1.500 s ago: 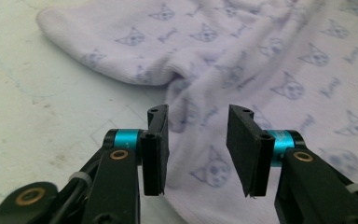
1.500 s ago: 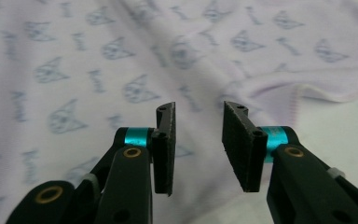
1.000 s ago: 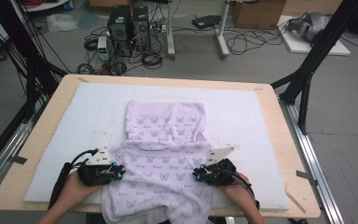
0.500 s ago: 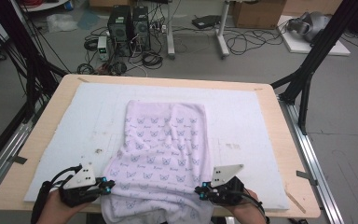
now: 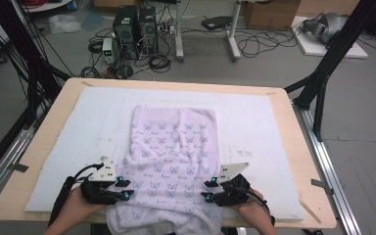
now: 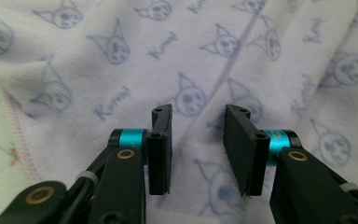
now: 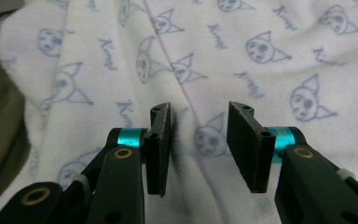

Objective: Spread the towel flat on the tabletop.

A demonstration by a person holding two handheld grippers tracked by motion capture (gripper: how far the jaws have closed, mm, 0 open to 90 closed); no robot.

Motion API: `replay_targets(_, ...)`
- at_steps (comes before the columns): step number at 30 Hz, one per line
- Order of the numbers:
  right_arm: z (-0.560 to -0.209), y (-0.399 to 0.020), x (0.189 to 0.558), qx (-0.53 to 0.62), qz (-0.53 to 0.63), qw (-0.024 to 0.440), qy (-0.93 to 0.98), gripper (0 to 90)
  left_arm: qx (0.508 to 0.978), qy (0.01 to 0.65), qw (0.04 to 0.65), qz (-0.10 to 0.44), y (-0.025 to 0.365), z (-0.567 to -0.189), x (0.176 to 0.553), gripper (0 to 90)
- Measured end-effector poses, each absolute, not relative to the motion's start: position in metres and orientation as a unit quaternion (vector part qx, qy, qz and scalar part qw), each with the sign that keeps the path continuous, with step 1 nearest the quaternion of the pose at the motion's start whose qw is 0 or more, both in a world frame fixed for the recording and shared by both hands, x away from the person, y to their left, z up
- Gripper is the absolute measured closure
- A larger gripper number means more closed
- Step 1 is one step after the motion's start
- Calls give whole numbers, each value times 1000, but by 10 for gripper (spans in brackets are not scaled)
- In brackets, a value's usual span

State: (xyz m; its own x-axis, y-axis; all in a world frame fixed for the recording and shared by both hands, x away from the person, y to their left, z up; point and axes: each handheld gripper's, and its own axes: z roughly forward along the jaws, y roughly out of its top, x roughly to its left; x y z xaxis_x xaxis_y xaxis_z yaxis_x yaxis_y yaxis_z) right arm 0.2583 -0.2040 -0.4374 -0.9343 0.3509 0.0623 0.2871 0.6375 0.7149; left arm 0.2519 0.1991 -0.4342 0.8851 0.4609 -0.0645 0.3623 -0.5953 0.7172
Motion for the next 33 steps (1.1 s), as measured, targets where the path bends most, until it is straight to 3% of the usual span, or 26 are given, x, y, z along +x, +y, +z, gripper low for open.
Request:
replay_targets(2, -440, -200, 261, 164, 379, 28, 911, 712, 895, 224, 381, 64, 198, -434, 255, 811)
replay_targets(3, -439, -199, 262, 157, 380, 17, 911, 804, 895, 224, 380, 67, 197, -434, 255, 845)
replay_targets(4, -439, -199, 262, 152, 378, 13, 913, 842, 894, 225, 380, 74, 196, -432, 257, 854)
replay_targets(8, -427, -199, 269, 157, 368, 56, 915, 861, 879, 250, 393, 99, 197, -423, 270, 855)
replay_targets(13, -417, -203, 294, 190, 356, 97, 910, 857, 866, 279, 397, 125, 191, -418, 299, 851)
replay_targets(19, -433, -202, 307, 210, 342, 93, 911, 831, 880, 280, 363, 125, 181, -434, 315, 825)
replay_targets(25, -417, -216, 298, 219, 391, 108, 888, 710, 867, 284, 387, 137, 195, -417, 304, 686)
replay_targets(33, -410, -218, 259, 179, 424, 100, 882, 606, 855, 269, 422, 133, 214, -405, 257, 526)
